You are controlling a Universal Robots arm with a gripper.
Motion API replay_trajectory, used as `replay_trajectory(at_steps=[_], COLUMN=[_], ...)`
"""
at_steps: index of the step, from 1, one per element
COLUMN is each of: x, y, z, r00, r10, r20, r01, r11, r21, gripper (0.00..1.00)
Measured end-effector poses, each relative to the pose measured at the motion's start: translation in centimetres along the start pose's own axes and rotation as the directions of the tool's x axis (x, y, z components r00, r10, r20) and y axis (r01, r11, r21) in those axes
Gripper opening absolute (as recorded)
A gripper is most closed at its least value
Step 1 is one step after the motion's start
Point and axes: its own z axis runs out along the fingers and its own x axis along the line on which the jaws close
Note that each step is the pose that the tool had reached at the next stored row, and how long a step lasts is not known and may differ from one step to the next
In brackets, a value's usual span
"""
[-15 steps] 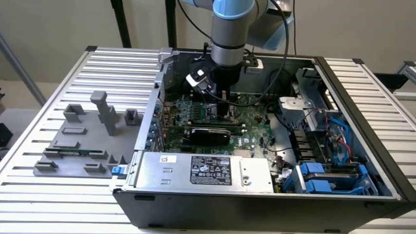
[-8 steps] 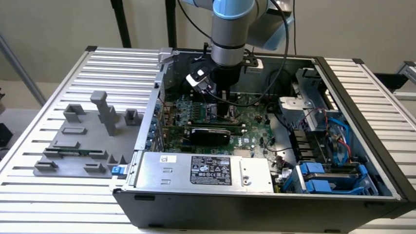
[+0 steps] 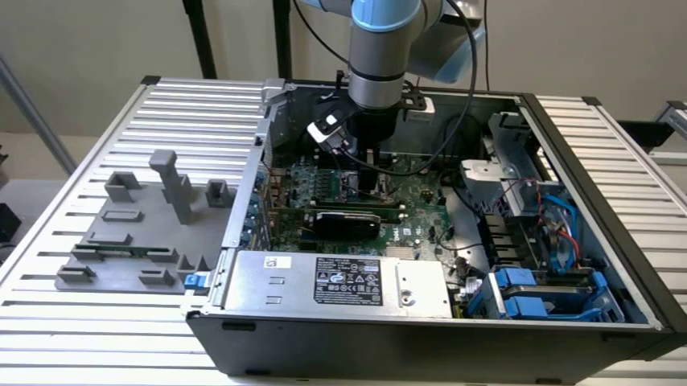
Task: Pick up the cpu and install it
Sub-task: 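Place the cpu into insertion slot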
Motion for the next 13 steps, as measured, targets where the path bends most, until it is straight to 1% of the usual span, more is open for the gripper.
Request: replay_trajectory(at_steps=[8,13], x=[0.03,0.03], y=[0.0,0.0], z=[0.0,-0.02], r00=[1.0,1.0], r10=[0.0,-0.001], r20=[-0.0045,-0.0049], r01=[0.0,0.001], r11=[1.0,1.0], r21=[0.0001,0.0002], gripper=[0.62,0.62])
